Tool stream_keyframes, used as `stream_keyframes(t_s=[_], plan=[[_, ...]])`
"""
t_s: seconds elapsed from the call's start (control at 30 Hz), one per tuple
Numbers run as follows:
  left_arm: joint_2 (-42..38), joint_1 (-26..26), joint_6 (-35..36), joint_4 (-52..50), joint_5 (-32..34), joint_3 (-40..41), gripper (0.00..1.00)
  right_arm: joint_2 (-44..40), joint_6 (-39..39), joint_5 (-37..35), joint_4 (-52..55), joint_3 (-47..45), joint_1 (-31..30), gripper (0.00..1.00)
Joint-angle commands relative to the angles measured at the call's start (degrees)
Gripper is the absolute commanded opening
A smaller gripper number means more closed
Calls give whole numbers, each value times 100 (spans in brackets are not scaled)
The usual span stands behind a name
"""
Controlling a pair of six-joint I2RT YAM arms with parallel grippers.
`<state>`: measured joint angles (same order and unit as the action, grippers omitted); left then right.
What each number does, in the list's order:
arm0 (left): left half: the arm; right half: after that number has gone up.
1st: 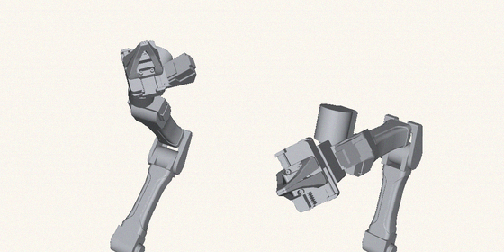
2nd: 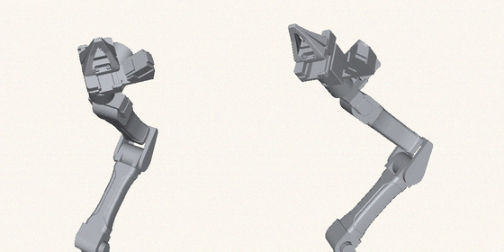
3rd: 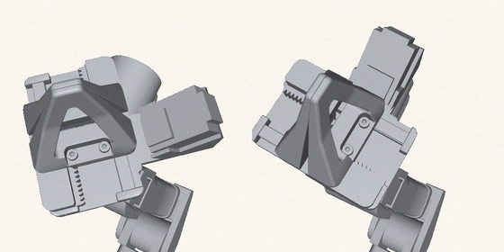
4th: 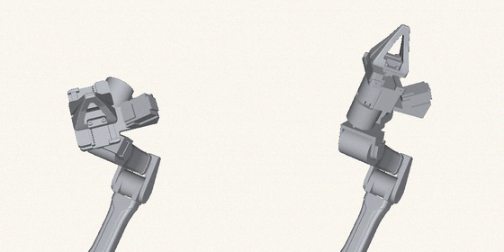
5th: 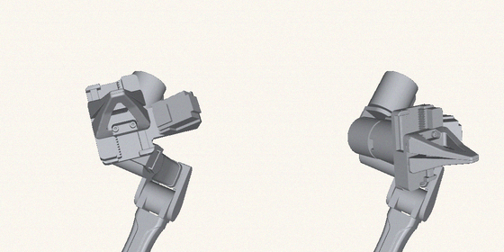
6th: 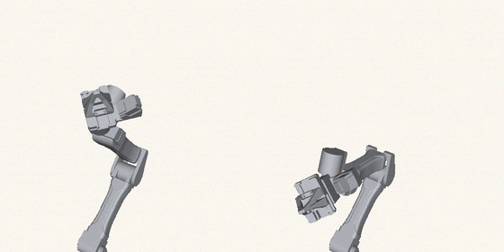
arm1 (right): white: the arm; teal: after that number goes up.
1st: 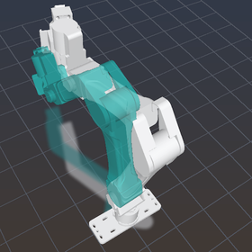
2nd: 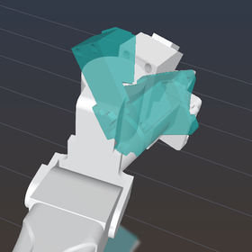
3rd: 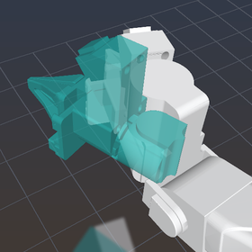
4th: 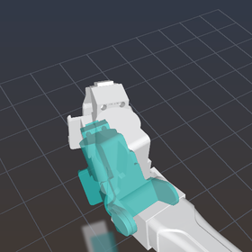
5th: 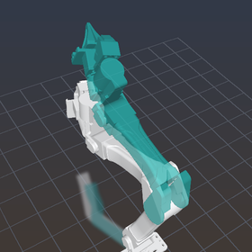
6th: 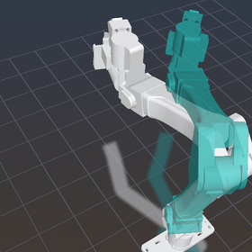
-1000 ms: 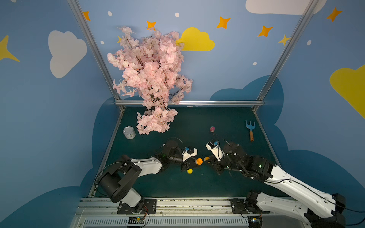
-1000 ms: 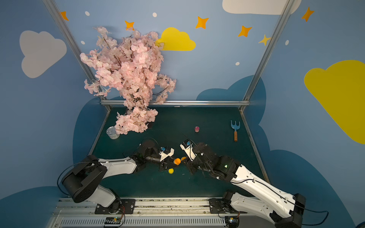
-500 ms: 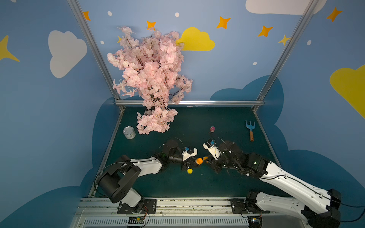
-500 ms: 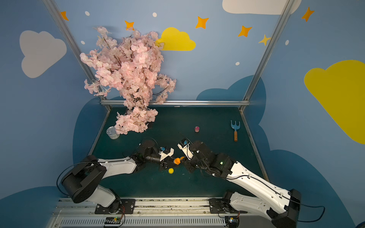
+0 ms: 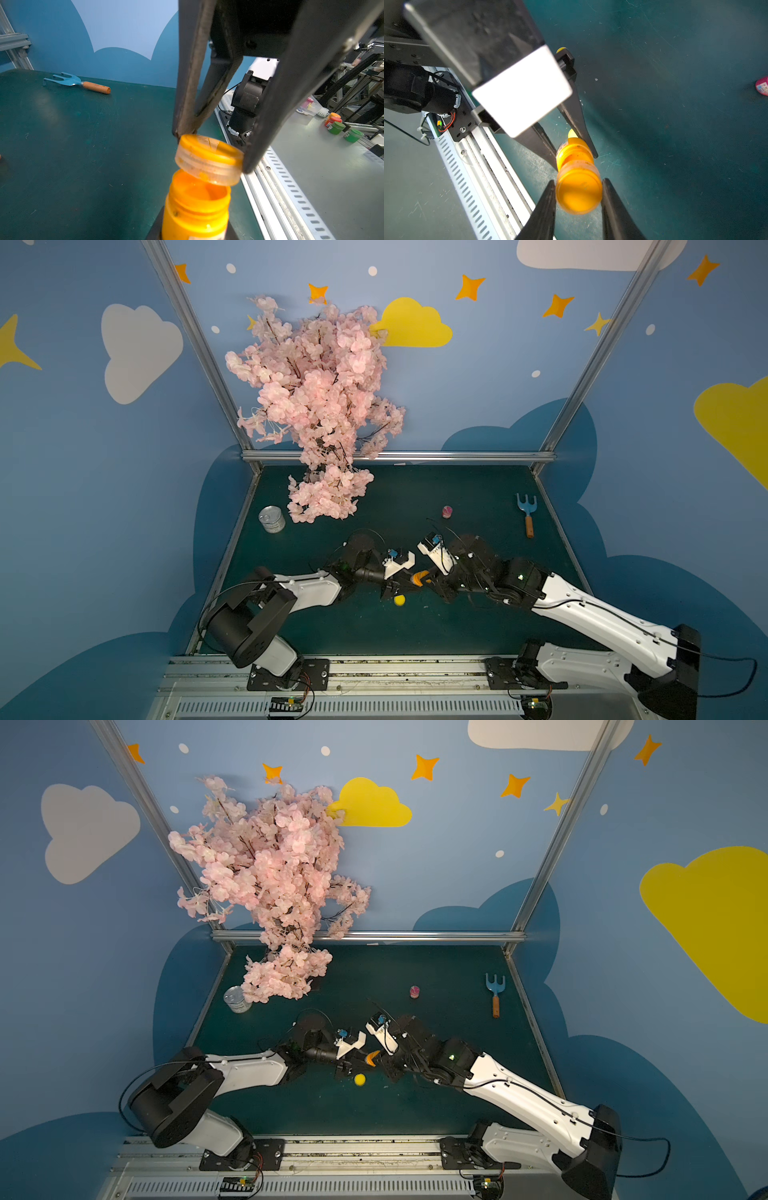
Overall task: Close the paint jar lid
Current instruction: Close the lid on the paint jar.
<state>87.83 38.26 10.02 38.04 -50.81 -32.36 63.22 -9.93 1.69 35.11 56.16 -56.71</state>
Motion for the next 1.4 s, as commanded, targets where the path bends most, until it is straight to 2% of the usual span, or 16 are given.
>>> stream_keyframes(t_s=[0.0,0.43,0.9,1.37], plan=[[-126,-20,-3,81,-70,-69,25,50,87,107,-145,192,19,30],[-126,-20,-9,73,-67,-69,25,101,57,148,-239,106,19,30],[-78,-20,-24,63,-84,-95,25,37,69,-204,11,0,27,30],[-51,-27,8,-3,-75,-121,25,155,-34,82,-170,-103,24,30]])
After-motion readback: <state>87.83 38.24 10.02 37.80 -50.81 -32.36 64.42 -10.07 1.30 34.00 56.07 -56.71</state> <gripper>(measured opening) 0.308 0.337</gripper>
